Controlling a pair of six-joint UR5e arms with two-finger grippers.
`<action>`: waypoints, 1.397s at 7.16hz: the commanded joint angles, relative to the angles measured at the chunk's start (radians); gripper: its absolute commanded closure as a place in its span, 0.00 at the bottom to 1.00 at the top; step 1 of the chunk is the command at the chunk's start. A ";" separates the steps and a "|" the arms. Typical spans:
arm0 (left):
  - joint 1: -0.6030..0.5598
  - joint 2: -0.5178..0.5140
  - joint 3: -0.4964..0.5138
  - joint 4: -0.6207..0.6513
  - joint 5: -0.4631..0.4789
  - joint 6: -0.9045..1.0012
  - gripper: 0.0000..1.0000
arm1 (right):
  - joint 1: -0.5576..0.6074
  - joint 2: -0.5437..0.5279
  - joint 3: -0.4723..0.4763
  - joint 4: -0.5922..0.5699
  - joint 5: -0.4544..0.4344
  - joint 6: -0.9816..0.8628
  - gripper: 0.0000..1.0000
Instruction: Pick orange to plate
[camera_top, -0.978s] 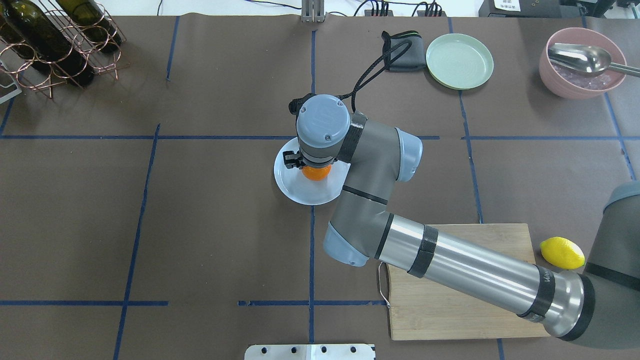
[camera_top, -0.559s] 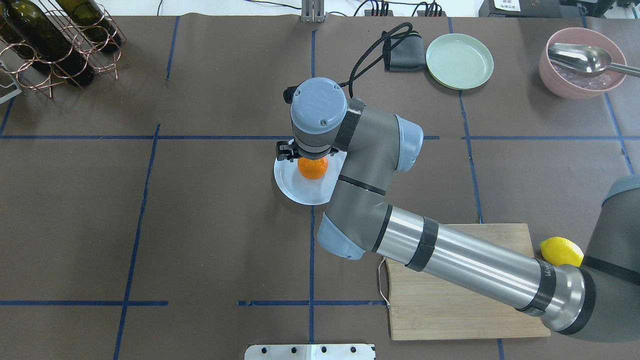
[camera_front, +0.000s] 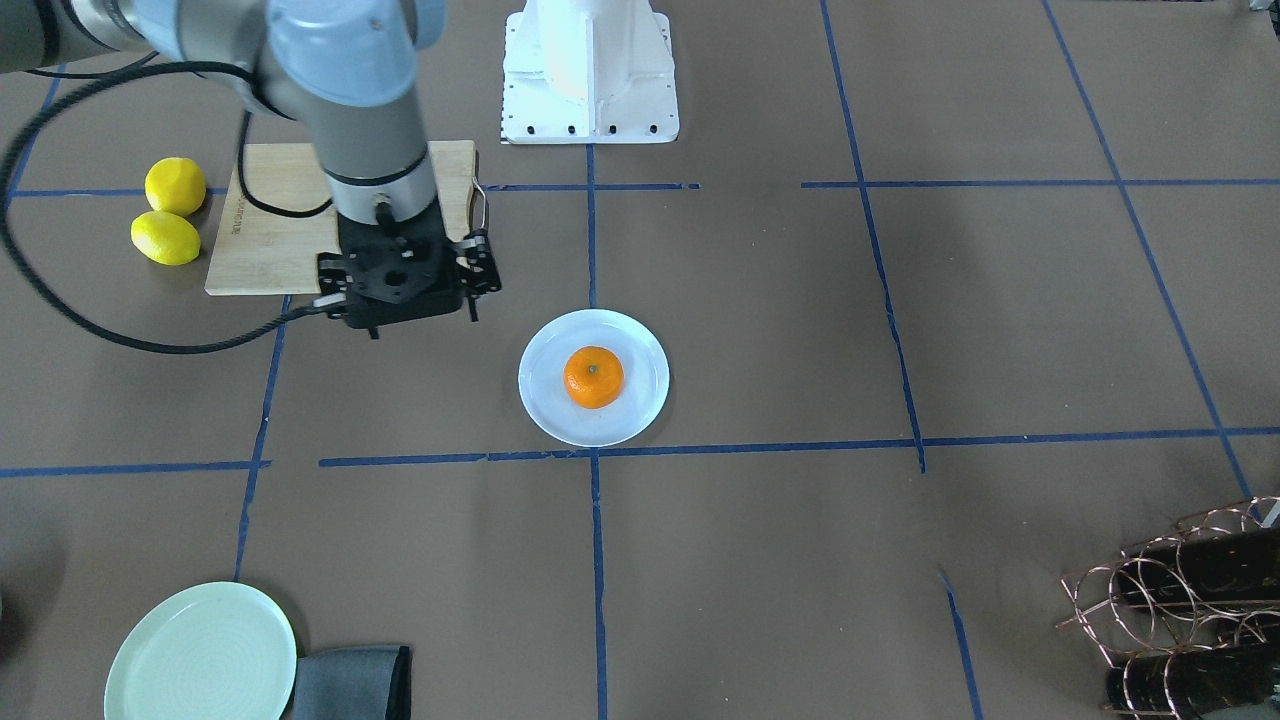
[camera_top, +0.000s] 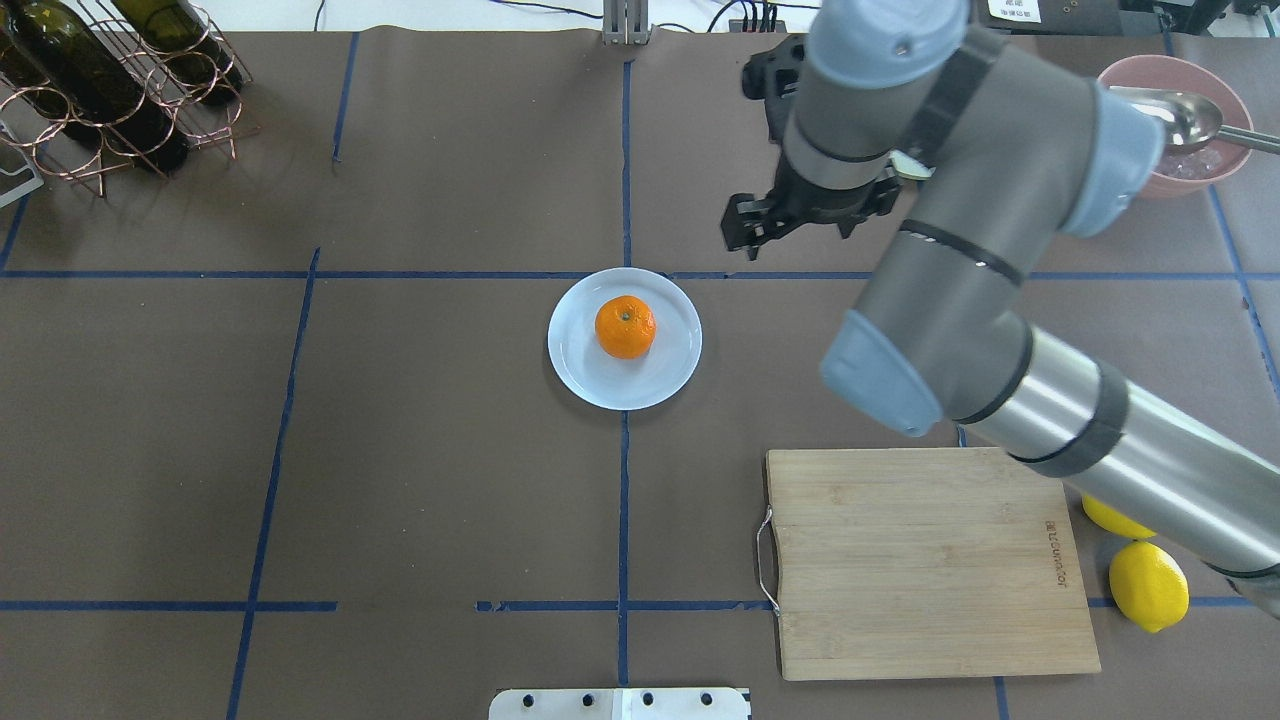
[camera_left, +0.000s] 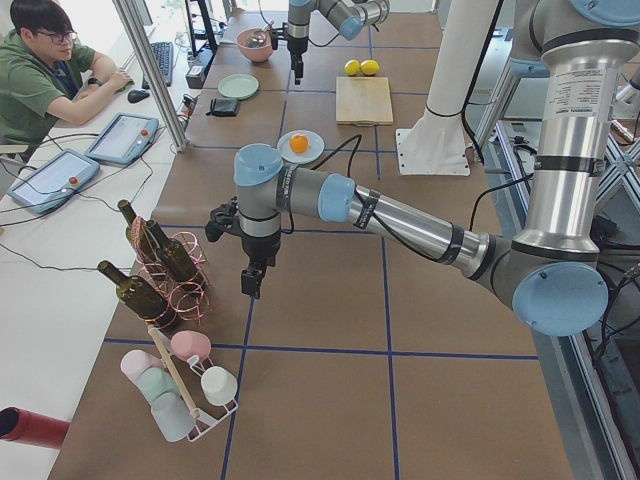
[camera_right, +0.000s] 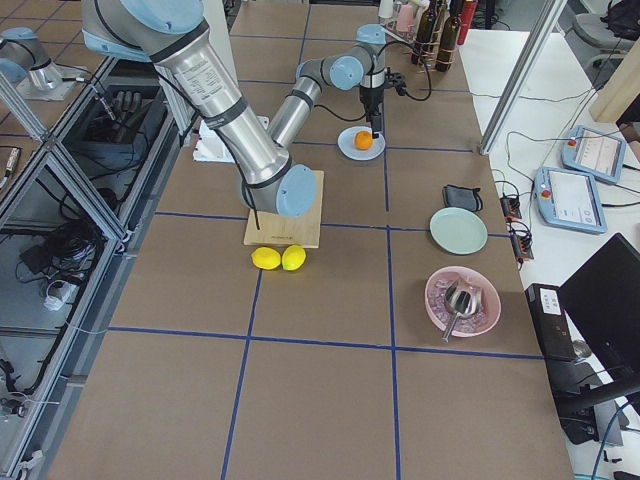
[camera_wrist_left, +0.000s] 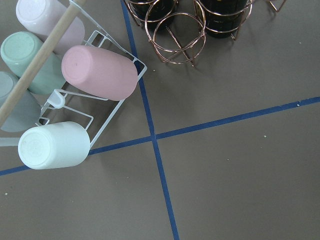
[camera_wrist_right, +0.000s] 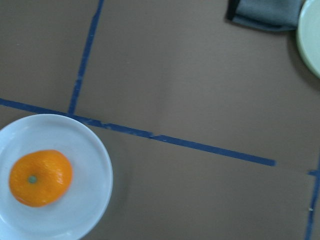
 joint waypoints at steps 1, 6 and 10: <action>-0.046 0.041 0.032 0.000 -0.035 0.082 0.00 | 0.235 -0.217 0.080 -0.016 0.198 -0.314 0.00; -0.102 0.049 0.207 -0.054 -0.125 0.162 0.00 | 0.594 -0.560 -0.017 0.030 0.360 -0.798 0.00; -0.102 0.053 0.204 -0.054 -0.125 0.134 0.00 | 0.725 -0.577 -0.220 0.050 0.368 -0.983 0.00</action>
